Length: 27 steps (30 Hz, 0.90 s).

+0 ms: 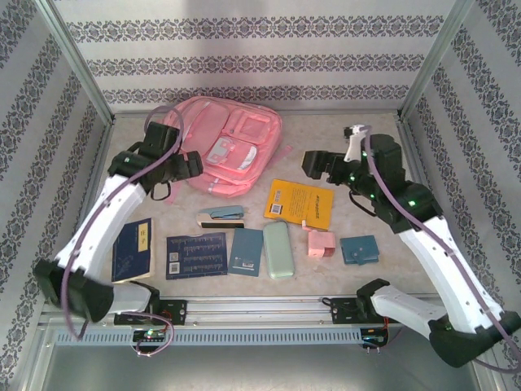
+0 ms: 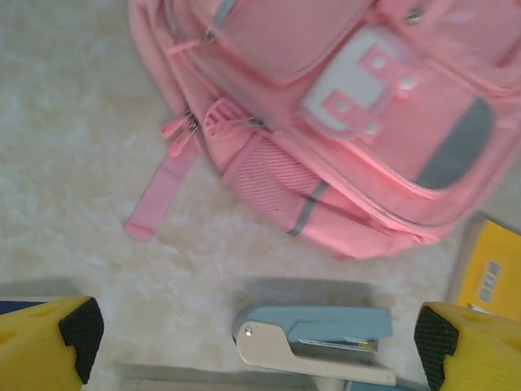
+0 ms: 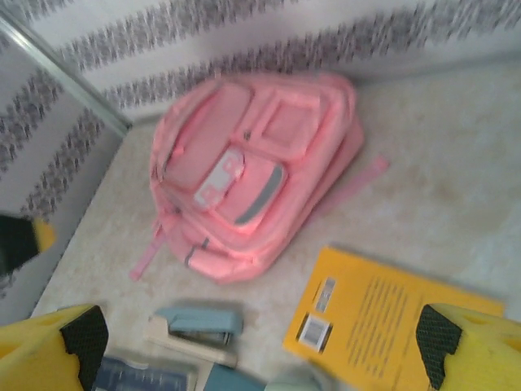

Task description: Pack the student bag

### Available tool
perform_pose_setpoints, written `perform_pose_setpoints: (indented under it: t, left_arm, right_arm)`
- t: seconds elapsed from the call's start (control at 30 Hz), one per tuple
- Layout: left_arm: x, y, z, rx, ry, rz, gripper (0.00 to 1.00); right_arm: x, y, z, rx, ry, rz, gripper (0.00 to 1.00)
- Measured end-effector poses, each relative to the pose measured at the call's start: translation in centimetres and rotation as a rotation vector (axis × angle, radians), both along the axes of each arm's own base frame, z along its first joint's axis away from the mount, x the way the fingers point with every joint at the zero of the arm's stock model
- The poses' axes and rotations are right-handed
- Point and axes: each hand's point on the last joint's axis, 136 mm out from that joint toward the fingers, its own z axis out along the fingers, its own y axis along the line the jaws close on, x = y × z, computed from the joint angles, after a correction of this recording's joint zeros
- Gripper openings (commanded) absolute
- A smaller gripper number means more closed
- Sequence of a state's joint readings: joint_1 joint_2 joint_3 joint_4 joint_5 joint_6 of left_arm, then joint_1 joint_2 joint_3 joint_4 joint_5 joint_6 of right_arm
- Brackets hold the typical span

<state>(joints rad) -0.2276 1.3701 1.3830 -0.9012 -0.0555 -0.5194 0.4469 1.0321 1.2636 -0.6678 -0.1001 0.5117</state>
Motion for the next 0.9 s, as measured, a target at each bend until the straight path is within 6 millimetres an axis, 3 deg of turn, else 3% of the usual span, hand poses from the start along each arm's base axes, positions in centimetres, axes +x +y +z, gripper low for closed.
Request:
perform_pose_setpoints:
  t: [0.13, 0.2, 0.37, 0.63, 0.77, 0.9]
  left_arm:
    - [4.1, 3.4, -3.8, -0.073, 0.069, 0.122, 0.99]
    - [7.1, 4.4, -5.2, -0.079, 0.094, 0.147, 0.96]
    - [17.2, 4.4, -7.5, -0.031, 0.062, 0.092, 0.95]
    - [25.3, 5.2, -11.8, 0.100, 0.037, 0.063, 0.91]
    - [27.1, 5.9, -13.8, 0.155, 0.035, 0.067, 0.72]
    - [28.0, 6.4, -14.7, 0.194, 0.030, 0.069, 0.29]
  right_arm:
    - [-0.6, 1.0, -4.9, 0.012, 0.192, 0.034, 0.95]
    - [-0.7, 1.4, -6.3, 0.012, 0.256, 0.043, 0.94]
    - [-1.0, 1.7, -9.0, -0.019, 0.371, 0.055, 0.95]
    - [-2.1, 1.5, -11.8, -0.027, 0.463, 0.067, 0.95]
    - [-2.3, 1.9, -13.5, -0.029, 0.519, 0.083, 0.86]
    - [-1.9, 2.5, -14.8, -0.024, 0.563, 0.096, 0.72]
